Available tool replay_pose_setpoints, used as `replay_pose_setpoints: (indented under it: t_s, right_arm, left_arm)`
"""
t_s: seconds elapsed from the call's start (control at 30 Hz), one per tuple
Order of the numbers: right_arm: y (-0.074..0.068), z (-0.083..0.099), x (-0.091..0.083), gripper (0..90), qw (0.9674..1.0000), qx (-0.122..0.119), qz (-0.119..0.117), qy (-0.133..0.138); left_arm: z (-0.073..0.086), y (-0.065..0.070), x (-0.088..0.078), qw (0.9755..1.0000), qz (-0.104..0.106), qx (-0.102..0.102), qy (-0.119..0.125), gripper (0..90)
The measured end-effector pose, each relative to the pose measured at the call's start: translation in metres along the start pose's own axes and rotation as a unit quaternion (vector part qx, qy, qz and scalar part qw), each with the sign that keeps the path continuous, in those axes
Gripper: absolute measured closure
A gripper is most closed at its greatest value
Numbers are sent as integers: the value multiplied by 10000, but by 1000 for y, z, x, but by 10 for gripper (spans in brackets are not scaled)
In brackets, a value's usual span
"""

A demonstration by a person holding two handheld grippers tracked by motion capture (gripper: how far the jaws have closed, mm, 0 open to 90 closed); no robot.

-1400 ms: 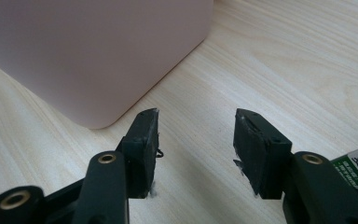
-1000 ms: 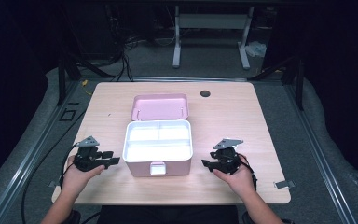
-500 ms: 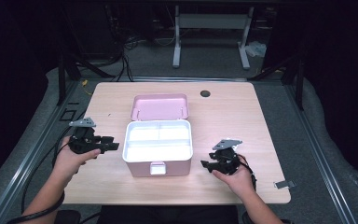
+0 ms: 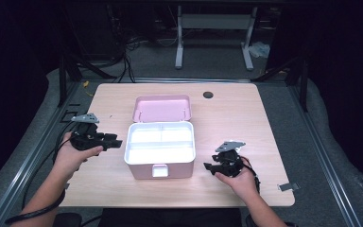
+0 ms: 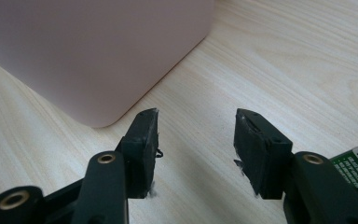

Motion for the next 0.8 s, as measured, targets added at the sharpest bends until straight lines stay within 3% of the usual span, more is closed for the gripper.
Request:
replay_pose_setpoints:
  t_s: [0.43, 0.8]
  right_arm:
    - [0, 0, -1, 496, 10000, 16, -20, 14]
    - [0, 0, -2, 496, 10000, 30, -26, 19]
  left_arm:
    - [-26, 15, 17, 9990, 194, 414, -28, 623]
    - [-42, 26, 40, 9977, 453, 510, -7, 633]
Point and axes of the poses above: each handheld gripper's, and its own axes: x roughly forward along the jaws, z roughly out of its underside, y roughly to its right, the point moved 9 cm from there along x, roughly forward along the jaws, and after that the axes turned 12 degrees about x, right-handed, at the moved point
